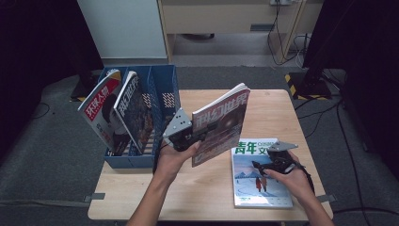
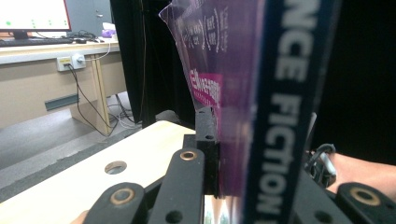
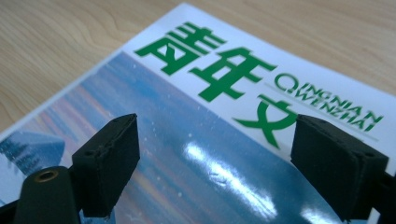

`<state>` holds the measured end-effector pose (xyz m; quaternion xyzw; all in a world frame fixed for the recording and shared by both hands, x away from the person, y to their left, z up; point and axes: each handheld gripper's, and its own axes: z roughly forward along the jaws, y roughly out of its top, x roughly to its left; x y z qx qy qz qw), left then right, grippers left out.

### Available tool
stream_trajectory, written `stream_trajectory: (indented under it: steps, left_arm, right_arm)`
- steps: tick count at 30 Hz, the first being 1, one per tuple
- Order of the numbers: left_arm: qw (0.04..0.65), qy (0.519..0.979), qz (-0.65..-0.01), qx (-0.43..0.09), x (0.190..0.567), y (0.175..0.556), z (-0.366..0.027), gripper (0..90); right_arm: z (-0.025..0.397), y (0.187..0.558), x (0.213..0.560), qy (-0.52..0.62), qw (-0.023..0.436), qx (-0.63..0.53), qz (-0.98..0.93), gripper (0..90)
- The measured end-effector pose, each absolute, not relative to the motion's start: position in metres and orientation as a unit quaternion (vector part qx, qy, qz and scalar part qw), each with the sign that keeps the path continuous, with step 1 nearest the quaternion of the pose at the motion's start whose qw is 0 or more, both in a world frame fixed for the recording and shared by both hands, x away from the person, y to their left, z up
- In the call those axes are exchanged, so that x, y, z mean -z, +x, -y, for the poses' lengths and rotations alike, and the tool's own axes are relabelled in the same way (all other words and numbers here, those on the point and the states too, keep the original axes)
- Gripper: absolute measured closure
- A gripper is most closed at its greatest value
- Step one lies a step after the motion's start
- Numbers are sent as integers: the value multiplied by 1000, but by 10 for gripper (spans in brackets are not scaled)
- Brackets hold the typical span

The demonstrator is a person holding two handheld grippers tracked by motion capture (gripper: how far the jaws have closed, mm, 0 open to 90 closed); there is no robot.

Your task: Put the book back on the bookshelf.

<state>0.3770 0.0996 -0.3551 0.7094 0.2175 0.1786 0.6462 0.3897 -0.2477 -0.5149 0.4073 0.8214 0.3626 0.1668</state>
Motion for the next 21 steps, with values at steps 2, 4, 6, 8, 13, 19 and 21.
stream_trajectory:
  steps: [2,4,6,8,13,19,21]
  left_arm:
    - [646,709,-217,-180,354,377,-100,840]
    - [649,707,-217,-180,353,377,-101,840]
    - [651,704,-219,-181,353,377,-103,840]
    - [651,703,-220,-182,353,377,-104,840]
    - [651,702,-221,-186,349,376,-108,840]
    - [652,699,-220,-193,340,371,-115,840]
    - [653,697,-222,-195,337,370,-119,840]
  right_arm:
    - [246,389,519,408,162,-355,-825,150]
    - [246,389,520,409,167,-356,-823,148]
    - [245,388,520,407,171,-356,-823,144]
    - [245,388,521,410,172,-359,-821,144]
    - [245,387,521,411,173,-358,-820,143]
    - [245,387,521,412,173,-358,-820,143]
    - [245,387,521,412,173,-358,-820,143]
